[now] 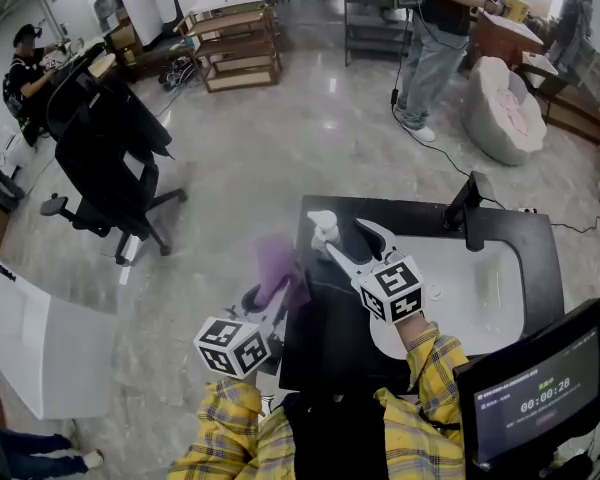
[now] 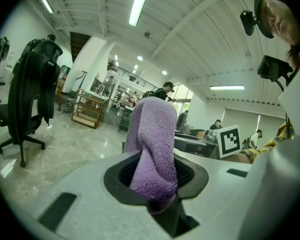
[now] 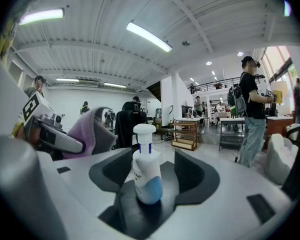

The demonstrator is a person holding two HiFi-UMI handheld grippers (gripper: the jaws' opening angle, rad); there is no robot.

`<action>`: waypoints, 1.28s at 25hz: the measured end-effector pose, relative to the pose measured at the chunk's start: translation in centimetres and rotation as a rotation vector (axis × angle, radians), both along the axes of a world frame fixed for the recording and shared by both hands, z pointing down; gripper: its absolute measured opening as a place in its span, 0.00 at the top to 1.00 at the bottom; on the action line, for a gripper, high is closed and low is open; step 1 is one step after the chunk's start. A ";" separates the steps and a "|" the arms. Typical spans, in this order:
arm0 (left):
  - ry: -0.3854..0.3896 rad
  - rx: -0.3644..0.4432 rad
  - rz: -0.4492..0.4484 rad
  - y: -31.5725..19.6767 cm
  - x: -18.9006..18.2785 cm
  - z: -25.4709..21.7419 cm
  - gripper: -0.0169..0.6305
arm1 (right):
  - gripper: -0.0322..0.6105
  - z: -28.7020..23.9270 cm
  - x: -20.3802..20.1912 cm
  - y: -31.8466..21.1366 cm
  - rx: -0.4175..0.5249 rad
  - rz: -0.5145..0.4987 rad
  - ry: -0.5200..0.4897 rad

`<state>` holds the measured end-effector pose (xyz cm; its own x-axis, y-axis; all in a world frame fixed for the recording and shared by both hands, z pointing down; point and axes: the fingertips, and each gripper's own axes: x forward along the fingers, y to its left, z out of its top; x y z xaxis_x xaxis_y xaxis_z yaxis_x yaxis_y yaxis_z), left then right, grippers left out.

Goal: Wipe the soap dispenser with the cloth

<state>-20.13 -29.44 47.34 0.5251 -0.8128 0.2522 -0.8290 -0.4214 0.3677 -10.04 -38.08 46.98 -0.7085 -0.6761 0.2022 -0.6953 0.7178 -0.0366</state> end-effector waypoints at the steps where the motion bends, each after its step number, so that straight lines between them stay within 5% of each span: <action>1: 0.003 0.000 -0.002 0.1 0.1 0.0 0.85 | 0.57 -0.1 0.5 0.2 0.002 0.009 0.001; 9: 0.023 -0.012 0.007 1.3 1.1 0.2 0.85 | 0.58 -0.4 3.3 2.6 -0.005 0.036 0.020; 20: 0.040 -0.008 -0.019 4.3 1.3 0.1 0.85 | 0.78 -1.0 6.4 7.3 -0.019 0.111 0.009; 32: 0.021 -0.019 -0.071 7.9 -0.7 0.3 0.85 | 0.88 -0.2 9.5 11.6 -0.070 0.194 -0.027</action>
